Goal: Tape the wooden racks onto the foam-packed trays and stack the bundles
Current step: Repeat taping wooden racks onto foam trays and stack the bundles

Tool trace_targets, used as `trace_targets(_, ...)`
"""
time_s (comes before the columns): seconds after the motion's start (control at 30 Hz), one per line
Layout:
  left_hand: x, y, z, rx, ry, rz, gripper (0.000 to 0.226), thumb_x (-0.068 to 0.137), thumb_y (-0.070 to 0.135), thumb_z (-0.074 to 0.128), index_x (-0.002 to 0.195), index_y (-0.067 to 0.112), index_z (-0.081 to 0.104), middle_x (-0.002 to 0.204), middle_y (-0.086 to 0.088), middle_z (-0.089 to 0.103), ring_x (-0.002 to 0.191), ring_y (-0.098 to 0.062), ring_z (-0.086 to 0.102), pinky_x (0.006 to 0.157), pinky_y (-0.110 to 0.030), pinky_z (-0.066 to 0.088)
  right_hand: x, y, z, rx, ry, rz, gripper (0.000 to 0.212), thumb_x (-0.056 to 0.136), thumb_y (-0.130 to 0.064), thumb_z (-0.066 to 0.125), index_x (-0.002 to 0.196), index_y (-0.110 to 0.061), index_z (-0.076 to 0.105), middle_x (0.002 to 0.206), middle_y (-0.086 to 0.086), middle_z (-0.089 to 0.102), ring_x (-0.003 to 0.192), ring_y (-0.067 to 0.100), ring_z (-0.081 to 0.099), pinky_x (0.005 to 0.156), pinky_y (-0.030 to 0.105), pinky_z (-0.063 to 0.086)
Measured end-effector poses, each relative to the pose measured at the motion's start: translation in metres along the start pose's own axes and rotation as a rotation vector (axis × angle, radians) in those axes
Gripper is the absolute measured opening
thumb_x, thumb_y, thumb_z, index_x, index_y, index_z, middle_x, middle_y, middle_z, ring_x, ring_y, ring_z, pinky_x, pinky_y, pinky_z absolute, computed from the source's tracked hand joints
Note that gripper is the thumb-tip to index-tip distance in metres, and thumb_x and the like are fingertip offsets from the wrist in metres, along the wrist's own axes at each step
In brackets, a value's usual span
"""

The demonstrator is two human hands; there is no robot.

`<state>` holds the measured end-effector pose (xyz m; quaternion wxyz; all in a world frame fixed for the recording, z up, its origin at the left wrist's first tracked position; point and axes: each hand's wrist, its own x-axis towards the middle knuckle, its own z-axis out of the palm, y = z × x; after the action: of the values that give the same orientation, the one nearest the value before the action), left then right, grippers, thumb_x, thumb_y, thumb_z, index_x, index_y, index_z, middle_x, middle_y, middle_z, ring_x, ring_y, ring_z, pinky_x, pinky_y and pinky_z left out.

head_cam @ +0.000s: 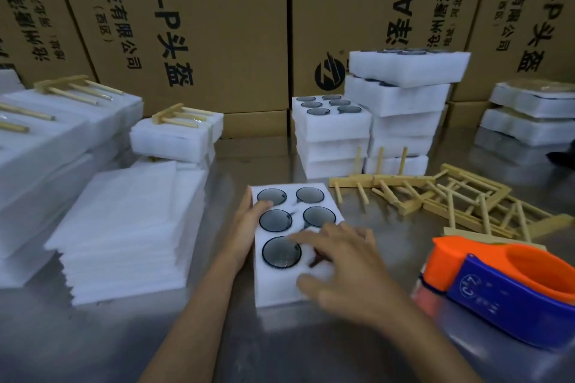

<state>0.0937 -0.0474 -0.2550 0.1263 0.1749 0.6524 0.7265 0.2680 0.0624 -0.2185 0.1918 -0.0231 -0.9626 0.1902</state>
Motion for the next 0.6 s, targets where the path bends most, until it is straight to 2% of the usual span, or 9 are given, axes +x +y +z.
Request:
trace_targets(0.03,0.000,-0.001,0.000,0.093,-0.014,-0.009,0.036,0.089,0.035,0.061,0.123,0.046,0.061,0.126,0.011,0.067,0.119,-0.016,0.060,0.094,-0.025,0.051,0.009,0.004,-0.006,0.088,0.080,0.051,0.054,0.064,-0.057,0.043,0.115,-0.052,0.058,0.082,-0.022,0.047,0.091,-0.003,0.040,0.091,0.026,0.023)
trace_targets(0.13,0.003,-0.003,0.001,0.319,-0.010,-0.095,0.082,0.077,0.062,0.056,0.152,0.047,0.026,0.158,0.013,0.031,0.150,-0.011,0.018,0.122,-0.044,0.019,0.042,0.021,-0.020,0.437,0.238,0.250,0.036,0.073,-0.050,0.054,0.107,-0.046,0.065,0.094,-0.018,0.058,0.098,0.000,0.050,0.099,0.033,0.038)
trace_targets(0.23,0.002,-0.001,0.002,0.327,-0.012,-0.134,0.085,0.077,0.065,0.057,0.152,0.050,0.022,0.159,0.012,0.032,0.149,-0.011,0.021,0.121,-0.044,0.020,0.062,0.042,-0.012,0.626,0.108,0.435,0.041,0.087,-0.037,0.064,0.126,-0.043,0.054,0.124,-0.021,0.052,0.117,-0.003,0.048,0.101,0.024,0.041)
trace_targets(0.3,0.002,0.000,0.003,0.297,-0.001,-0.109,0.079,0.082,0.058,0.062,0.152,0.046,0.027,0.143,0.022,0.051,0.128,0.003,0.048,0.106,-0.029,0.038,0.061,0.051,-0.003,0.856,0.007,0.572,0.028,0.089,-0.030,0.064,0.113,-0.042,0.059,0.115,-0.024,0.058,0.089,-0.016,0.057,0.070,0.004,0.045)
trace_targets(0.33,0.004,0.000,0.004,0.293,0.012,-0.082,0.075,0.085,0.052,0.063,0.152,0.043,0.030,0.126,0.034,0.059,0.108,0.016,0.055,0.091,-0.018,0.042,0.060,0.056,0.001,0.932,-0.006,0.592,0.022,0.088,-0.024,0.064,0.102,-0.040,0.064,0.106,-0.019,0.066,0.075,-0.011,0.063,0.054,0.005,0.045)
trace_targets(0.4,0.006,-0.001,0.004,0.300,0.033,-0.065,0.065,0.091,0.043,0.062,0.151,0.037,0.036,0.098,0.049,0.060,0.082,0.030,0.053,0.071,-0.006,0.040,0.060,0.065,0.007,1.010,0.011,0.569,0.034,0.085,-0.011,0.061,0.096,-0.042,0.071,0.091,-0.012,0.075,0.069,0.000,0.070,0.048,0.011,0.048)
trace_targets(0.43,0.006,0.001,0.005,0.317,0.037,-0.060,0.061,0.094,0.040,0.060,0.150,0.035,0.038,0.104,0.048,0.059,0.081,0.031,0.051,0.069,-0.003,0.039,0.061,0.068,0.009,1.042,0.024,0.556,0.044,0.083,-0.005,0.059,0.096,-0.045,0.072,0.088,-0.012,0.076,0.072,0.003,0.071,0.050,0.015,0.050)
trace_targets(0.53,-0.001,0.010,0.007,0.422,0.089,-0.015,0.054,0.100,0.035,0.054,0.151,0.031,0.038,0.142,0.018,0.052,0.114,0.013,0.051,0.099,-0.015,0.038,0.061,0.074,0.013,1.129,0.040,0.573,0.051,0.079,0.001,0.056,0.097,-0.043,0.072,0.094,-0.008,0.076,0.083,0.012,0.073,0.060,0.024,0.055)
trace_targets(0.6,-0.007,0.018,0.004,0.524,0.158,0.079,0.051,0.101,0.029,0.052,0.150,0.033,0.039,0.137,0.001,0.059,0.125,-0.010,0.054,0.110,-0.034,0.038,0.061,0.077,0.016,1.149,0.033,0.569,0.048,0.079,0.001,0.055,0.096,-0.040,0.073,0.096,-0.006,0.076,0.085,0.016,0.073,0.062,0.027,0.056)
